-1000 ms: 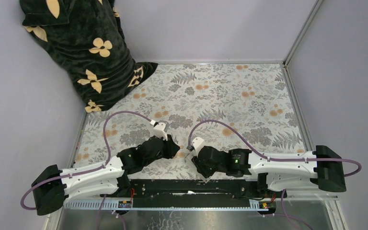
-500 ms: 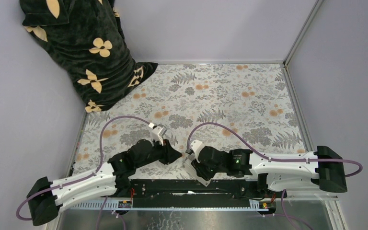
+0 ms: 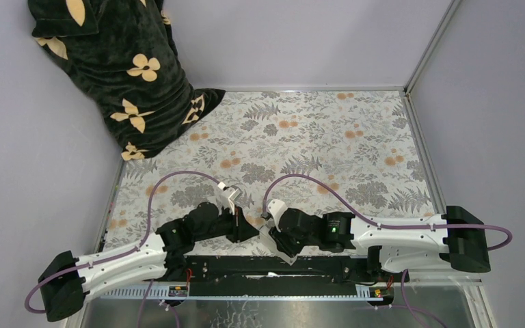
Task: Fold the paper box
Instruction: Close the paper box at the center of the board, then place the paper box at the center of the board.
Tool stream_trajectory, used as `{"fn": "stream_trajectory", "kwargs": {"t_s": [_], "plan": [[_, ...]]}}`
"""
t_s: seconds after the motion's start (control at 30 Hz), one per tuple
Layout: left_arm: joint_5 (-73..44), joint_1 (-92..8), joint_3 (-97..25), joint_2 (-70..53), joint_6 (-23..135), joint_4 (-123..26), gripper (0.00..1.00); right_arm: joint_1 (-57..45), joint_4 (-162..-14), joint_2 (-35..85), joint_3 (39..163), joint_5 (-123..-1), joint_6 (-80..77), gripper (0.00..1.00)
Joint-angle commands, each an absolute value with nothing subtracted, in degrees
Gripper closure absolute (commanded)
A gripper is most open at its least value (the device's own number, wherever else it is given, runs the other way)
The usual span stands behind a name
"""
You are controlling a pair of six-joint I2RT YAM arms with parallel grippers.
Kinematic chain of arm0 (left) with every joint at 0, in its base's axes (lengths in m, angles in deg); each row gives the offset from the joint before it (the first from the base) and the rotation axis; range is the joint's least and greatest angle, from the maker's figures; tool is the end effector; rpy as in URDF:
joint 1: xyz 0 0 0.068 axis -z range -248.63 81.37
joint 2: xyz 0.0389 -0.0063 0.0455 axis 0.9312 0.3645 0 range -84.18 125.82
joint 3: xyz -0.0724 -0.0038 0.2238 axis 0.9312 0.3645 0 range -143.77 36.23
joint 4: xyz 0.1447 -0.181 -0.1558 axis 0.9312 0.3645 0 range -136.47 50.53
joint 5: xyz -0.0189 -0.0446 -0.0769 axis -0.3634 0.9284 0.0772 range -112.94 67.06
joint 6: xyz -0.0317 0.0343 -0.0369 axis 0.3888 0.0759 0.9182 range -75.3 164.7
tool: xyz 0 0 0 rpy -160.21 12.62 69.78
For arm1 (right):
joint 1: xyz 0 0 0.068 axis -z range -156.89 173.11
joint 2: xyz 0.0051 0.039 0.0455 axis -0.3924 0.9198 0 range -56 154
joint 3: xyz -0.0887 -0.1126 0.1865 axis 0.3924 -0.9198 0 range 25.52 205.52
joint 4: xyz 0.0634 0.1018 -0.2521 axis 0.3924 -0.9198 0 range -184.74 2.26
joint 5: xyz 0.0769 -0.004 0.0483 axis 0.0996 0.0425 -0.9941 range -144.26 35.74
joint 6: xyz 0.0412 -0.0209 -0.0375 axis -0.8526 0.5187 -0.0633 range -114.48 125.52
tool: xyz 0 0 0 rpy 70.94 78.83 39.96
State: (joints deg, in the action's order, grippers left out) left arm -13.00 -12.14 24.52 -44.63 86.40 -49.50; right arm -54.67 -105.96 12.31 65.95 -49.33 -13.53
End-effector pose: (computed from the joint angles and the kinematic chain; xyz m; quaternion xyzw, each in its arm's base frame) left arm 0.1119 -0.1826 0.1374 0.1543 0.8264 -0.4533 0.2963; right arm 0.0629 0.2725 0.1676 -0.4404 0.8155 0.2528 0.2777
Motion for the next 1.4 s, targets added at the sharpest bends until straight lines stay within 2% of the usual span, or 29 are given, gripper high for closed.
{"fn": "stream_trajectory", "kwargs": {"t_s": [0.0,0.33,0.83,1.37], "plan": [[-10.0,-12.5,25.5,-45.5,87.4,-54.2,0.82,-55.5,-109.1,15.0,64.9,-50.0,-14.2,0.81],[-14.6,-12.5,22.6,-51.9,86.5,-46.6,0.81,-55.7,-108.7,16.5,65.4,-49.8,-14.2,0.81],[-12.9,-12.5,24.9,-46.4,87.5,-53.9,0.81,-56.3,-108.8,17.4,66.2,-49.4,-14.5,0.82],[-11.9,-12.5,30.1,-49.6,91.0,-51.1,0.81,-56.3,-108.2,17.1,65.3,-49.0,-15.5,0.82]]}}
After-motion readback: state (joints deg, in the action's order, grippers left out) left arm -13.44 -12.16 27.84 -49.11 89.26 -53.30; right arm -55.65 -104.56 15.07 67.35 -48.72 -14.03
